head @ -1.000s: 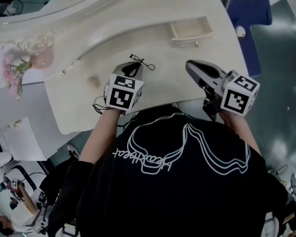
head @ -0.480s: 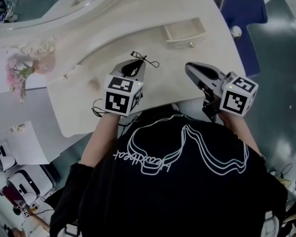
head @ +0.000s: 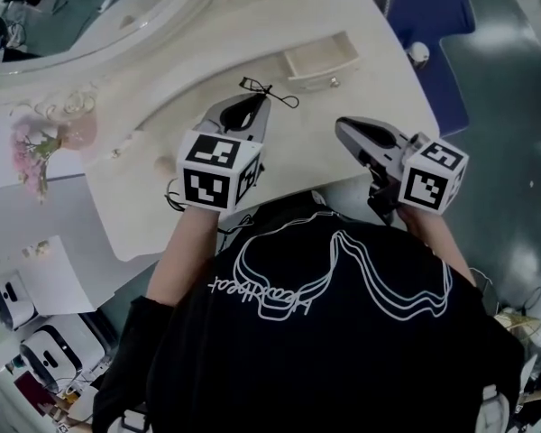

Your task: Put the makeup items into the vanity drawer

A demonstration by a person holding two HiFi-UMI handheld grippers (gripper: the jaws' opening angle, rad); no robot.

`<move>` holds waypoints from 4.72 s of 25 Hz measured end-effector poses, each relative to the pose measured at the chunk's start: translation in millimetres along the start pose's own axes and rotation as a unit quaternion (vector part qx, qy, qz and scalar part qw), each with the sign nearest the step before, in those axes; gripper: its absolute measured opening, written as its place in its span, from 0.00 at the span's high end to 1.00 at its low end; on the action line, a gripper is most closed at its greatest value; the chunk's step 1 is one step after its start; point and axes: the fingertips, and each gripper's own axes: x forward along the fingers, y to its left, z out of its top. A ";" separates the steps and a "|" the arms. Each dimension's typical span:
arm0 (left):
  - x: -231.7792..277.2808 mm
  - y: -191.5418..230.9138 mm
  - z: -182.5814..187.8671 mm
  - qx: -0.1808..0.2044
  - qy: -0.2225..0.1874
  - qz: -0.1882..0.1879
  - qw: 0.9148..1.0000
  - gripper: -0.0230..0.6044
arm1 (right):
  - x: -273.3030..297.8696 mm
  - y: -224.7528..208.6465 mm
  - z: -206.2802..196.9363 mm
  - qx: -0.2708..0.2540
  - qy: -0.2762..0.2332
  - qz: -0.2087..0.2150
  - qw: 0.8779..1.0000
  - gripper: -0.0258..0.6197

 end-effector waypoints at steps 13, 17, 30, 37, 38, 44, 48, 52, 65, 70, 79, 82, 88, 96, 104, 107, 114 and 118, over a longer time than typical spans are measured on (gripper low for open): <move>26.5 -29.0 63.8 0.045 -0.048 -0.025 0.998 0.93 | -31.2 -14.4 2.6 0.009 -0.030 -0.031 0.999 0.95; 40.9 -32.7 71.8 0.028 -0.052 -0.038 0.998 0.93 | -34.8 -19.8 0.6 0.017 -0.035 -0.038 0.999 0.95; 96.9 -29.1 47.6 -0.038 -0.002 -0.071 0.997 0.93 | -38.6 -43.4 -10.0 0.051 -0.045 -0.061 0.996 0.95; 116.5 -25.6 35.6 -0.050 0.025 -0.071 0.996 0.93 | -42.2 -58.6 -17.0 0.069 -0.040 -0.072 0.994 0.95; 118.1 -25.2 33.9 -0.054 0.029 -0.071 0.996 0.93 | -42.6 -59.2 -17.1 0.070 -0.040 -0.073 0.994 0.95; 126.4 -20.2 25.9 -0.063 0.051 -0.064 0.995 0.93 | -42.0 -62.9 -15.4 0.073 -0.041 -0.073 0.994 0.95; 128.7 -19.2 25.7 -0.067 0.053 -0.061 0.994 0.92 | -40.2 -64.0 -18.0 0.076 -0.037 -0.073 0.994 0.95; 128.4 -17.8 28.1 -0.074 0.046 -0.056 0.995 0.91 | -37.6 -63.5 -18.7 0.078 -0.036 -0.069 0.994 0.95; 123.8 -30.1 26.0 -0.073 0.051 -0.073 0.993 0.76 | -38.5 -59.5 -22.6 0.079 -0.036 -0.071 0.994 0.95; 118.4 -31.0 26.6 -0.071 0.046 -0.075 0.994 0.75 | -38.5 -57.6 -24.2 0.079 -0.035 -0.072 0.994 0.95; 97.4 -34.5 39.3 -0.070 0.003 -0.085 0.994 0.73 | -35.0 -47.7 -17.7 0.064 -0.029 -0.060 0.996 0.95; 83.1 -37.5 42.0 -0.073 -0.015 -0.089 0.993 0.74 | -33.6 -40.6 -14.9 0.055 -0.026 -0.054 0.997 0.95; 46.6 -43.8 48.4 -0.073 -0.053 -0.091 0.992 0.74 | -28.7 -19.4 -8.4 0.026 -0.014 -0.034 0.999 0.95; -12.7 -34.6 36.2 -0.100 -0.087 -0.052 0.990 0.73 | -11.1 17.3 -5.0 -0.011 0.020 0.012 1.000 0.95; -61.2 7.7 0.0 -0.141 -0.099 0.020 0.985 0.73 | 29.3 43.3 -13.0 -0.027 0.065 0.058 0.996 0.95; -79.3 23.9 -23.9 -0.162 -0.095 0.059 0.980 0.73 | 42.7 49.3 -20.8 -0.027 0.089 0.076 0.993 0.95; -116.8 60.1 -73.4 -0.187 -0.081 0.146 0.968 0.73 | 79.7 60.7 -37.3 -0.033 0.132 0.114 0.984 0.95; -135.8 83.8 -96.1 -0.199 -0.075 0.183 0.960 0.73 | 101.5 71.0 -42.1 -0.038 0.149 0.129 0.980 0.95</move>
